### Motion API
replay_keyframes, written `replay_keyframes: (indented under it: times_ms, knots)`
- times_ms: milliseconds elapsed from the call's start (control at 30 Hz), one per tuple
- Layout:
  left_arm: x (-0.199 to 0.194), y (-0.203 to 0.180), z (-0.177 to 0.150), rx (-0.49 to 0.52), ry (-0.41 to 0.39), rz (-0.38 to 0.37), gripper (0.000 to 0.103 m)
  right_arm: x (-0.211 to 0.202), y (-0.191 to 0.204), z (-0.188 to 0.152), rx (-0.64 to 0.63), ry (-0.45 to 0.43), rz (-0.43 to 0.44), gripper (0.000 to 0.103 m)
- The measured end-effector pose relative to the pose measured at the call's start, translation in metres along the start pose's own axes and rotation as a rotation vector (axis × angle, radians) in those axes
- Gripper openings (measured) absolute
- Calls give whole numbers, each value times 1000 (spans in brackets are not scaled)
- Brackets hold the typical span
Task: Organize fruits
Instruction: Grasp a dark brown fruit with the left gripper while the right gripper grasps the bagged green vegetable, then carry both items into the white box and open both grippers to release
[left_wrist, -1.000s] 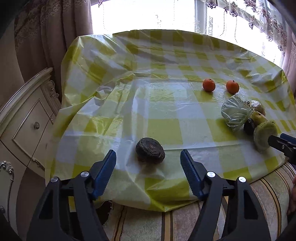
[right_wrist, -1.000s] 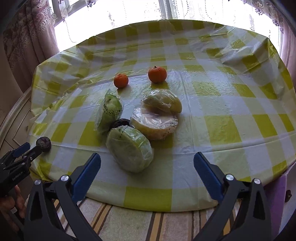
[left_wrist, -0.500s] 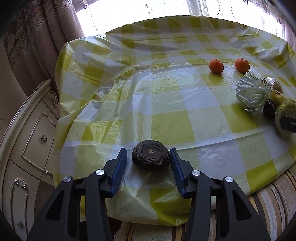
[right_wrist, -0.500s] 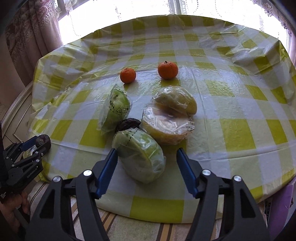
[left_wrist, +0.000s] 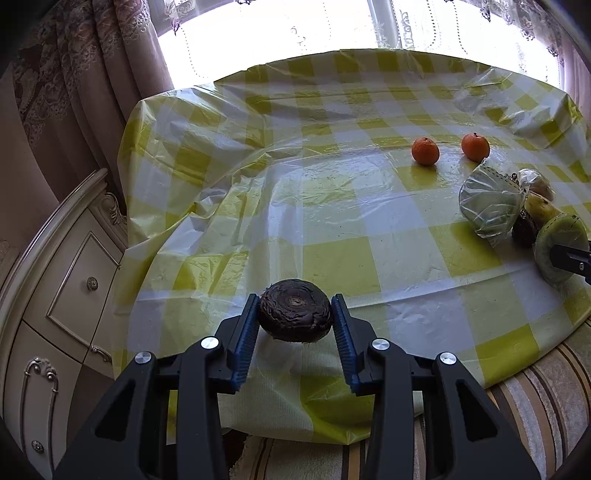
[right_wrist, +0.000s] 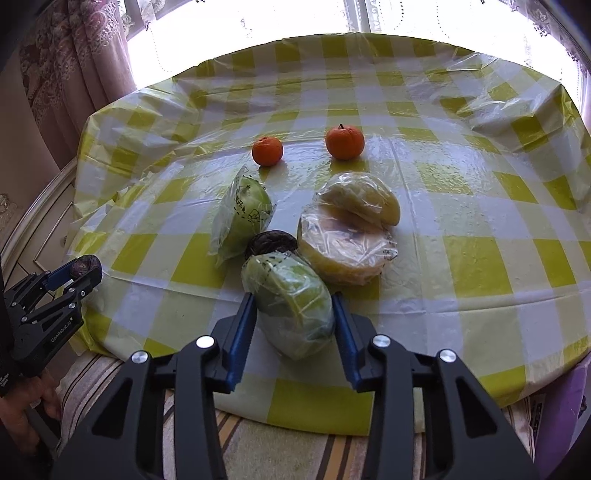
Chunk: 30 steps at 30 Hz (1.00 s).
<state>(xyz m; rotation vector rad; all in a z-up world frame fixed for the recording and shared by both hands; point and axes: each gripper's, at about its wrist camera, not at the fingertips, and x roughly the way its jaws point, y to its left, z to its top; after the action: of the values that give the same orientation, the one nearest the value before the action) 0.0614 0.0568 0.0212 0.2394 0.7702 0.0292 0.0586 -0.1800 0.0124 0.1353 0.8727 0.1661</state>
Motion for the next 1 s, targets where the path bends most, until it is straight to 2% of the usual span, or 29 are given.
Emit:
replay_keyframes:
  times_ms: [167, 467, 1000]
  knots:
    - [-8, -1, 1, -14, -14, -34, 38, -7, -3, -4, 15, -7, 12, 37]
    - [-24, -12, 6, -44, -40, -127, 38, -21, -12, -9, 43, -23, 32, 36]
    - [-54, -96, 14, 69, -78, -287, 38, -63, -55, -24, 120, -72, 6, 35]
